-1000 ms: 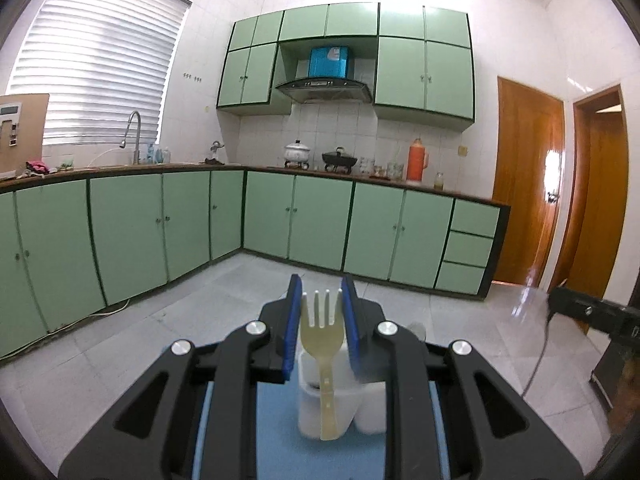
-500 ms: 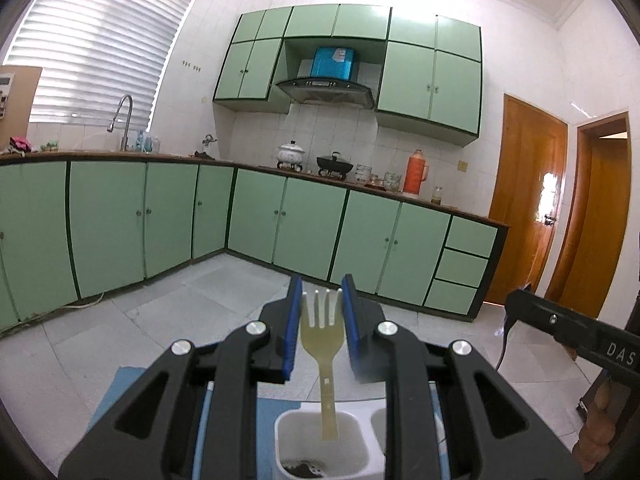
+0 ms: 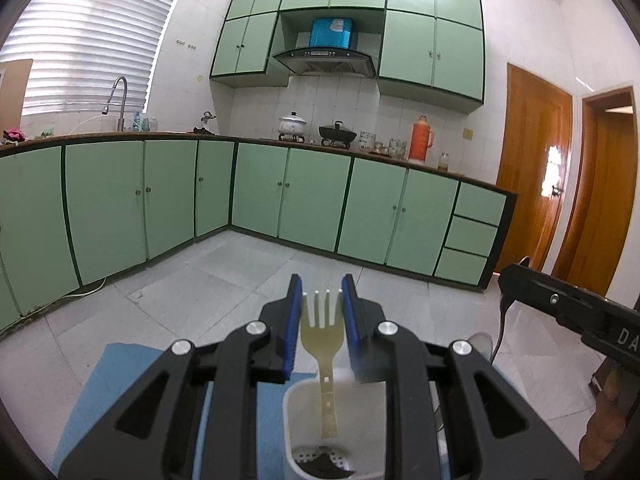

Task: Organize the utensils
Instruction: 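Lower the white fork into the holder with the left tool while the right lowers the steel spoon, then open both tools to release the fork and steel spoon into the holder, then move both open tools back over the row of chopsticks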

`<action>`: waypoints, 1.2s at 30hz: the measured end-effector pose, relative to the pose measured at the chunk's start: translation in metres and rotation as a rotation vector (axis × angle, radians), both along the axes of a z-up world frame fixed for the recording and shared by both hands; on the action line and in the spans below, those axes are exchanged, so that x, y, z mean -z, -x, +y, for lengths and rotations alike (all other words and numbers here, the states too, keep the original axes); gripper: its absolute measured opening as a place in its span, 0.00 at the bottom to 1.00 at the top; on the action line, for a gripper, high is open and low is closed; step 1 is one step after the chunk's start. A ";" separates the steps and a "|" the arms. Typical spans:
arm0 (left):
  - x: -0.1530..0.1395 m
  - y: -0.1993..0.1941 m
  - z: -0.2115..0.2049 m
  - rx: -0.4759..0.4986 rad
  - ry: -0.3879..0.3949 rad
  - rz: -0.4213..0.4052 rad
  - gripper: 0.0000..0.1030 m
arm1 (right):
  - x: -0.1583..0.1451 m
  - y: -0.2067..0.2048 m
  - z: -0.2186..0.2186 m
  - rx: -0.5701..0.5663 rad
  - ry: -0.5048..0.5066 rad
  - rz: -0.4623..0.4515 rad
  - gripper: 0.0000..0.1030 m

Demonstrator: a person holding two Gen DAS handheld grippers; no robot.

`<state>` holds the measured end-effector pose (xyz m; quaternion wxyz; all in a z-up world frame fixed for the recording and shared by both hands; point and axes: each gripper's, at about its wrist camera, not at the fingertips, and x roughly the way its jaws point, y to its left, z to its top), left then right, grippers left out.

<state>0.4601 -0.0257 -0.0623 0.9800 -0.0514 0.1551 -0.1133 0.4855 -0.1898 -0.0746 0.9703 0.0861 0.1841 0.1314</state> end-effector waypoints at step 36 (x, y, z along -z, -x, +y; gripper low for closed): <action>0.011 0.121 0.026 -0.031 -0.032 0.037 0.89 | 0.028 0.120 -0.030 0.097 0.028 0.071 0.95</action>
